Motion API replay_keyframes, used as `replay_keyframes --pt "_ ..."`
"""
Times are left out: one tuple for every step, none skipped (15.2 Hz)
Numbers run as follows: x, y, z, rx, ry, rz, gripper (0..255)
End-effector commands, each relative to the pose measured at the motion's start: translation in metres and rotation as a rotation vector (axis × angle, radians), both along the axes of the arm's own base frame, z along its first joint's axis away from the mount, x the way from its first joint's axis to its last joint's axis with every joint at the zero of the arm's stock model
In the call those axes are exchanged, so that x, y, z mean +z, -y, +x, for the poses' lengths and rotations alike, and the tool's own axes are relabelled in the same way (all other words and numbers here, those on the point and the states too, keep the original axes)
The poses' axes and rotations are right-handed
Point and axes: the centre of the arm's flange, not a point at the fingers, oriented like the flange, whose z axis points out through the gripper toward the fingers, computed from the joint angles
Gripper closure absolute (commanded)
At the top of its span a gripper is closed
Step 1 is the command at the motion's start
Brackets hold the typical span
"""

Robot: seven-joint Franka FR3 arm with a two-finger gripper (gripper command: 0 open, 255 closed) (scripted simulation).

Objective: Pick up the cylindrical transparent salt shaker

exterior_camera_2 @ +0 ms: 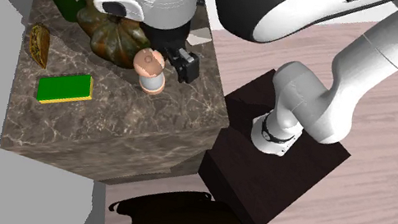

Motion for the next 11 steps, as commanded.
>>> replay_keyframes --pt "0.003 0.029 0.006 -0.004 -0.007 0.006 0" --pt "0.005 0.042 0.008 -0.006 -0.010 0.009 0" --pt "0.007 0.051 0.010 -0.007 -0.012 0.011 0" --pt "0.001 0.051 0.010 -0.007 -0.012 0.011 0" --pt "-0.004 0.051 0.010 -0.007 -0.012 0.011 0" --pt "-0.009 0.051 0.010 -0.007 -0.012 0.011 0" --pt "-0.014 0.051 0.010 -0.007 -0.012 0.011 0" --pt "-0.020 0.051 0.010 -0.007 -0.012 0.011 0" --pt "-0.025 0.051 0.010 -0.007 -0.012 0.011 0" --pt "-0.030 0.051 0.010 -0.007 -0.012 0.011 0" --pt "-0.033 0.051 0.010 -0.007 -0.012 0.011 0"
